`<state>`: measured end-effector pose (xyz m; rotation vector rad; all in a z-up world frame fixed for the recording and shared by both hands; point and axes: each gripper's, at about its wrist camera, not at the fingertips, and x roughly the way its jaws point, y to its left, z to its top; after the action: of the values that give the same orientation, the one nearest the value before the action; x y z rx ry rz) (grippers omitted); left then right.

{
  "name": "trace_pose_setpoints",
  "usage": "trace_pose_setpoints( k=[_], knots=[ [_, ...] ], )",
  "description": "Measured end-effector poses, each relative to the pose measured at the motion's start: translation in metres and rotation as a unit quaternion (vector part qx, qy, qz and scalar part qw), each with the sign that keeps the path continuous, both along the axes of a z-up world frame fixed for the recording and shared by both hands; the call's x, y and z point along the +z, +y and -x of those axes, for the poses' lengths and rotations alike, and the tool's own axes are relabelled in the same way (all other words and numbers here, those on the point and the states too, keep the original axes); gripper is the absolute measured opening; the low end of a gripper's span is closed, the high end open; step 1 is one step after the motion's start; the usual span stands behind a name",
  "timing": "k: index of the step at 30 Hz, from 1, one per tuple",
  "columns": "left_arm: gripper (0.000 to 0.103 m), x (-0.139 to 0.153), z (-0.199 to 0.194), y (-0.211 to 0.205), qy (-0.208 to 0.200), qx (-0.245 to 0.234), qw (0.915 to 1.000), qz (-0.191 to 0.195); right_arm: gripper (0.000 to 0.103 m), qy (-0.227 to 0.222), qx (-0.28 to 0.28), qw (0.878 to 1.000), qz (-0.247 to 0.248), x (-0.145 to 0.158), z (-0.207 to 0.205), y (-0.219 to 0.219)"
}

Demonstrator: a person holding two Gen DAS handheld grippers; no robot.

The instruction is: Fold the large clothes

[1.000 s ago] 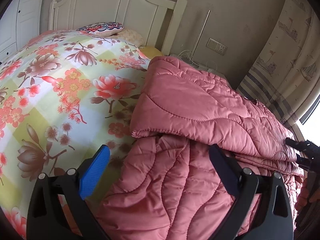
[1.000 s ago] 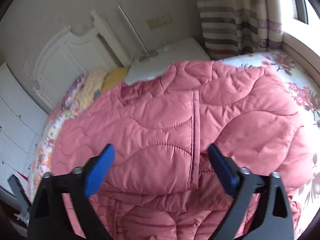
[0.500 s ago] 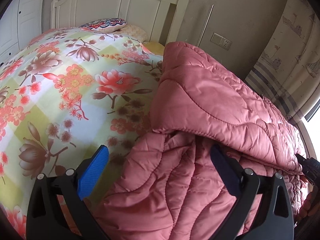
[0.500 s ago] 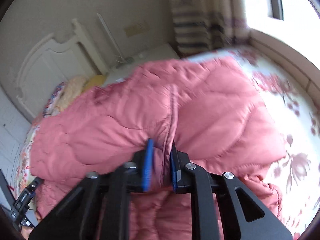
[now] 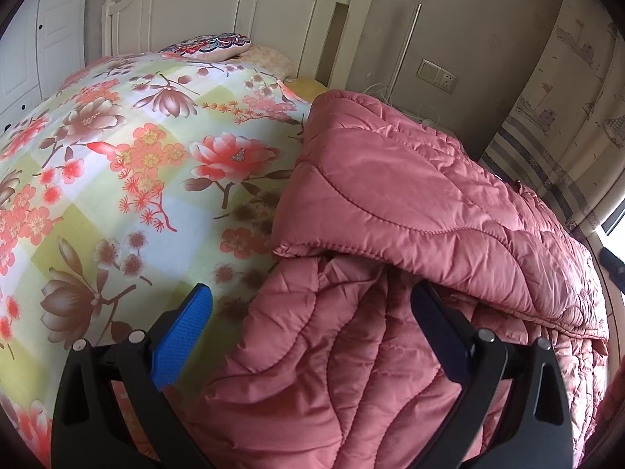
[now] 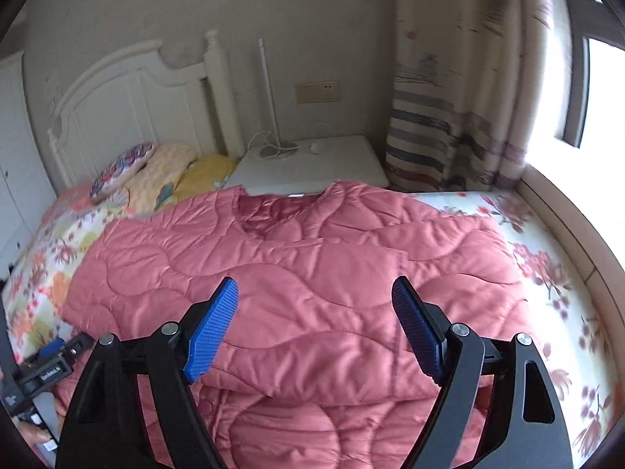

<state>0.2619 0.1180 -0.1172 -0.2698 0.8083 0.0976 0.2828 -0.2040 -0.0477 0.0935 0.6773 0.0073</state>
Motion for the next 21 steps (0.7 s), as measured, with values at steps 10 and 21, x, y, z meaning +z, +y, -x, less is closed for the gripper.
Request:
trace_pose_setpoints(
  k=[10,21],
  knots=[
    [0.100,-0.002,-0.003,-0.004,0.010,-0.002,0.9998,-0.015,0.086,0.079,0.027,0.995,0.061,-0.065,-0.035,0.027],
    [0.101,0.074,0.000,-0.011,-0.082,-0.019,0.9964,-0.003,0.087,0.076,0.032,0.996,0.040,-0.065,-0.031,0.021]
  ],
)
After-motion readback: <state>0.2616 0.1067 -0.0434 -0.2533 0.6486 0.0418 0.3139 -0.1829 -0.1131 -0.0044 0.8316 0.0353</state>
